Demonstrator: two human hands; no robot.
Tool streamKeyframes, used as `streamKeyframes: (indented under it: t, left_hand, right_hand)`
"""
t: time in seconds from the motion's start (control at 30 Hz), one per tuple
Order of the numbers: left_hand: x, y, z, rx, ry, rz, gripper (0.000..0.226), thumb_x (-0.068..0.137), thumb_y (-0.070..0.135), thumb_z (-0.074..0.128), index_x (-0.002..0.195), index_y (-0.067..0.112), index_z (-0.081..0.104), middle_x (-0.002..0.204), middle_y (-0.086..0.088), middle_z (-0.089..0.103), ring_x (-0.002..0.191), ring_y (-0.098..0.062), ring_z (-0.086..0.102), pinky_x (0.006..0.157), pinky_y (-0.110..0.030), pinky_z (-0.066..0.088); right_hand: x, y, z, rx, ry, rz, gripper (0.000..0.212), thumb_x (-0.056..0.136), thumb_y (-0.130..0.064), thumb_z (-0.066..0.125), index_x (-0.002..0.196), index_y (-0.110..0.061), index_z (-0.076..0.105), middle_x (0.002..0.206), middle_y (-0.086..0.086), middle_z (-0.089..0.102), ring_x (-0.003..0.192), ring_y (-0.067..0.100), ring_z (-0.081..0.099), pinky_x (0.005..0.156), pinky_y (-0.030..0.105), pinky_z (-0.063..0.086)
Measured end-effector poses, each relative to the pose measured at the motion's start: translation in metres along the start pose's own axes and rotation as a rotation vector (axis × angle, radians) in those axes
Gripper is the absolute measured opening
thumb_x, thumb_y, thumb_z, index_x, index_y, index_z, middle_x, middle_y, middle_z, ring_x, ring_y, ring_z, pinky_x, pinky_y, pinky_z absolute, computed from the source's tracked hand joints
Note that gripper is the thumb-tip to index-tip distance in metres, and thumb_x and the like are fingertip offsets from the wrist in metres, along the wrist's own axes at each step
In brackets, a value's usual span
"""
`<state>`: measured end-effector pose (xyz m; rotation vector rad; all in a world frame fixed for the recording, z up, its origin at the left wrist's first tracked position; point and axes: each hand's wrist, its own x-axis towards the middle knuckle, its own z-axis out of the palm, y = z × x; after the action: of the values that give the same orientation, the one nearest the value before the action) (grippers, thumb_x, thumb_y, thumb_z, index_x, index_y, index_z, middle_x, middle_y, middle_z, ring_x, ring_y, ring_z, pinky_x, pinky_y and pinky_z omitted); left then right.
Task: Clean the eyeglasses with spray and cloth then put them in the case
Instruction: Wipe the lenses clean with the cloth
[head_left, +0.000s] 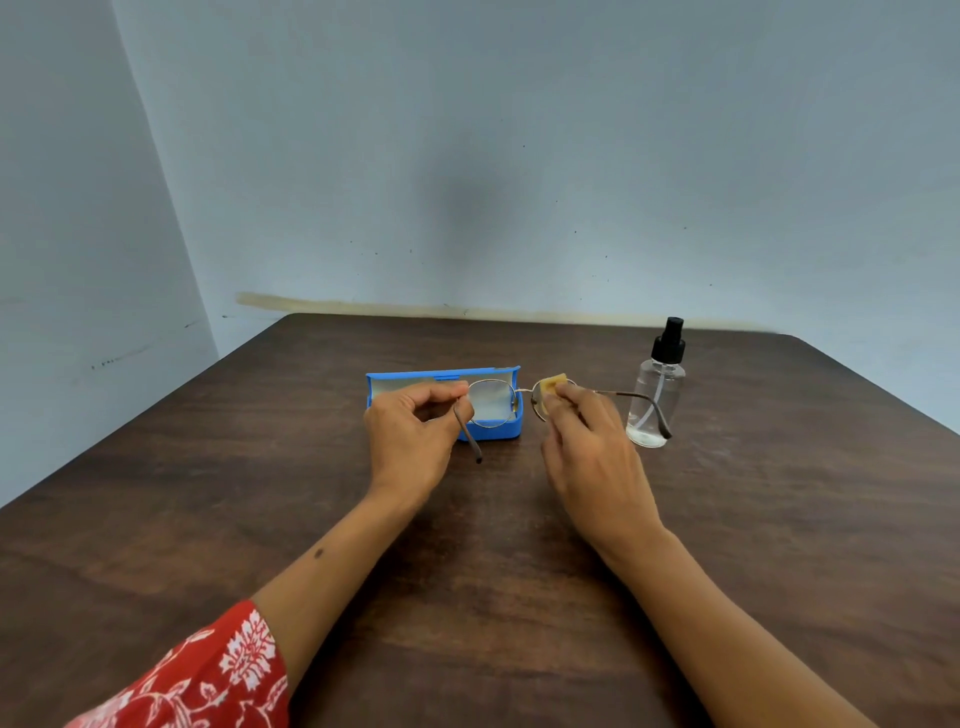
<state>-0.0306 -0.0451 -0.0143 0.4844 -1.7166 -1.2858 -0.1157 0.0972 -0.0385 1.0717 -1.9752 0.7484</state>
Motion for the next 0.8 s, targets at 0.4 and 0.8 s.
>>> streamKeyframes:
  t: [0.4, 0.8]
  left_hand:
    - [0.0014, -0.0013, 0.0006, -0.077, 0.019, -0.092, 0.017, 0.075, 0.001, 0.073, 0.091, 0.004, 0.072, 0.089, -0.004, 0.072, 0.086, -0.017, 0.07, 0.082, -0.042, 0.057]
    - [0.0009, 0.0019, 0.0007, -0.055, 0.055, -0.076, 0.019, 0.075, 0.002, 0.074, 0.093, 0.004, 0.072, 0.088, -0.003, 0.072, 0.083, -0.015, 0.07, 0.08, -0.039, 0.058]
  right_hand:
    - [-0.0022, -0.0008, 0.0009, 0.002, -0.026, -0.034, 0.029, 0.083, -0.005, 0.058, 0.11, 0.002, 0.066, 0.111, 0.013, 0.064, 0.096, 0.028, 0.062, 0.068, 0.033, 0.055]
    - [-0.0029, -0.0024, 0.0011, -0.006, -0.089, -0.045, 0.035, 0.074, 0.005, 0.072, 0.108, -0.002, 0.068, 0.111, 0.01, 0.067, 0.096, 0.028, 0.063, 0.062, 0.033, 0.058]
